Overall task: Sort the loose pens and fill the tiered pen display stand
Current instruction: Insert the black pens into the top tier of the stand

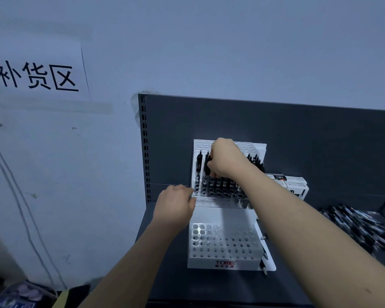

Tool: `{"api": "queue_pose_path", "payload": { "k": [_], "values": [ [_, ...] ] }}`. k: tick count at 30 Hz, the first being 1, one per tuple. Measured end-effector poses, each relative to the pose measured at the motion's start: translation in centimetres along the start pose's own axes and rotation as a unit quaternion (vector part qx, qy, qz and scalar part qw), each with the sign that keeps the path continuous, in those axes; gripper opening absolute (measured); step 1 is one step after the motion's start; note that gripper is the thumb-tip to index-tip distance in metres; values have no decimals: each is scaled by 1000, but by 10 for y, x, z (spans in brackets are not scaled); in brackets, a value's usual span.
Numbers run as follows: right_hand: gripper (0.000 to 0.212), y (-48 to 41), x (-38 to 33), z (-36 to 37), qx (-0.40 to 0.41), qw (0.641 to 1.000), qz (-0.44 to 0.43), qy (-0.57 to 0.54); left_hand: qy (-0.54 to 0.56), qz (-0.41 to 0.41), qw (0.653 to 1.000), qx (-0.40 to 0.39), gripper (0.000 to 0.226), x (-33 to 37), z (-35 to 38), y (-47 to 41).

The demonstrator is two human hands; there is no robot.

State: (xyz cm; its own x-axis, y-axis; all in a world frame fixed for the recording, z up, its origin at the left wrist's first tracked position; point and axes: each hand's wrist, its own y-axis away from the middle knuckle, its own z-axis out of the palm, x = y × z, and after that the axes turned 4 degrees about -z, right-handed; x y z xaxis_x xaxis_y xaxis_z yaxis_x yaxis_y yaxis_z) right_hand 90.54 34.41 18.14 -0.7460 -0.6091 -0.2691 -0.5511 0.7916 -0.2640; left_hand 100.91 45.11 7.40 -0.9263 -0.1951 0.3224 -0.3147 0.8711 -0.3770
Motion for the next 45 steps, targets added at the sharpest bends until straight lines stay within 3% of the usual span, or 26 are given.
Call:
{"api": "queue_pose_path", "payload": {
  "k": [16, 24, 31, 35, 40, 42, 45],
  "values": [
    [17, 7, 8, 17, -13, 999, 33, -28, -12, -7, 1000, -20, 26, 4, -9, 1],
    [24, 63, 44, -20, 103, 995, -7, 2, -3, 8, 1000, 1, 32, 19, -16, 4],
    [24, 127, 144, -38, 175, 984, 13, -30, 32, 81, 996, 18, 30, 95, -3, 21],
    [27, 152, 224, -31, 105, 990, 93, 12, 37, 140, 989, 35, 31, 152, 31, 33],
    [23, 182, 315, -14, -11, 985, 170, 17, 24, 59, 993, -95, 29, 219, 91, 32],
    [38, 192, 343, -4, -46, 982, 180, 15, 12, 33, 990, -133, 26, 235, 121, 28],
    [40, 202, 373, 13, -98, 977, 191, 20, -36, -2, 979, -202, 28, 248, 163, 26]
  ]
}}
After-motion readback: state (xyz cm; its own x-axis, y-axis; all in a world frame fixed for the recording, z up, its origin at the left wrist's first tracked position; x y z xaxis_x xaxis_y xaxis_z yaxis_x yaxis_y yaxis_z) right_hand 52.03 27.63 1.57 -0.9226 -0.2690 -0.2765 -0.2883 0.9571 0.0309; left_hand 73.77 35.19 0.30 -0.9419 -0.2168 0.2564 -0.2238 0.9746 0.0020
